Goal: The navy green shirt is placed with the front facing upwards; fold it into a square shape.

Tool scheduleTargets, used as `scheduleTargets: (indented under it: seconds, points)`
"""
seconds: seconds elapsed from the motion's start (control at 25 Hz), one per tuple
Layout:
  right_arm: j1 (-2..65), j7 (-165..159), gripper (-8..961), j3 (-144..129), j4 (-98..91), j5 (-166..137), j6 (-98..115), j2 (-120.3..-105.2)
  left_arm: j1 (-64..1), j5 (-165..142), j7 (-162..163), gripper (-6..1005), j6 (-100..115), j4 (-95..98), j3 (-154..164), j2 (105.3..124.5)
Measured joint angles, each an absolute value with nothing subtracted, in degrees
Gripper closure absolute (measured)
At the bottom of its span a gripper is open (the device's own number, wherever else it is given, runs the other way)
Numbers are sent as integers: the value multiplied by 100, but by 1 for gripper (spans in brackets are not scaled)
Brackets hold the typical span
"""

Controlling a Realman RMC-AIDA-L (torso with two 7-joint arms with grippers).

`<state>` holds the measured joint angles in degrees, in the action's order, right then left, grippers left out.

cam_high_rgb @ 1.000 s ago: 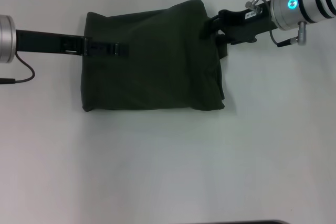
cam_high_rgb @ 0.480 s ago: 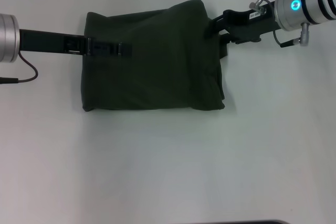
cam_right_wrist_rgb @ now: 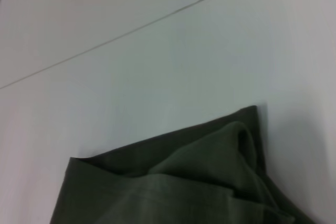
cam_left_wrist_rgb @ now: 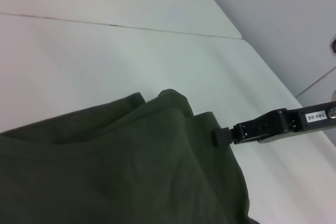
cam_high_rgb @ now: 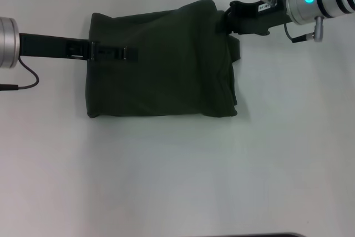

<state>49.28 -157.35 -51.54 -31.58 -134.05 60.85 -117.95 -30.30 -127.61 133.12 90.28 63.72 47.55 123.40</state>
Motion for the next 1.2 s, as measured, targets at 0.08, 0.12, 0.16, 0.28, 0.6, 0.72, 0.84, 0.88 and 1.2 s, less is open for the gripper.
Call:
scheduleTargets:
  seconds: [0.08,0.12,0.16,0.28,0.6,0.72,0.84,0.88,1.2]
  points:
    - [4929,-15736,698,-5161,-3172,-13408,6098,-11795,-3031,-12761,13310,151,9027,6372,4755,12340]
    - [4929,-15740,738,-5163,-3173,-13410,6101,-11795,-3035,-12761,13309,151,9028,6372,4755,12340]
    - [4928,-15747,778,-5163,-3176,-13410,6104,-11792,-3039,-12761,13309,151,9028,6372,4755,12340]
    - [4907,-15771,897,-5163,-3181,-13410,6124,-11773,-3056,-12761,13311,151,9030,6372,4755,12340]
    - [4825,-15895,939,-5140,-3670,-13433,6429,-11738,-3074,-12761,13317,152,9025,6369,4755,12340]
    - [4818,-15938,939,-5139,-3990,-13422,6525,-11776,-3076,-12761,13327,152,9025,6366,4751,12334]
    - [4883,-15946,939,-5155,-4105,-13413,6501,-11789,-3076,-12761,13367,152,9028,6363,4745,12331]
    - [4910,-15941,939,-5162,-4114,-13412,6446,-11796,-3076,-12761,13373,152,9029,6363,4745,12330]
    - [4997,-15851,940,-5248,-4083,-13440,5935,-11870,-3056,-12761,13386,152,9028,6363,4713,12314]
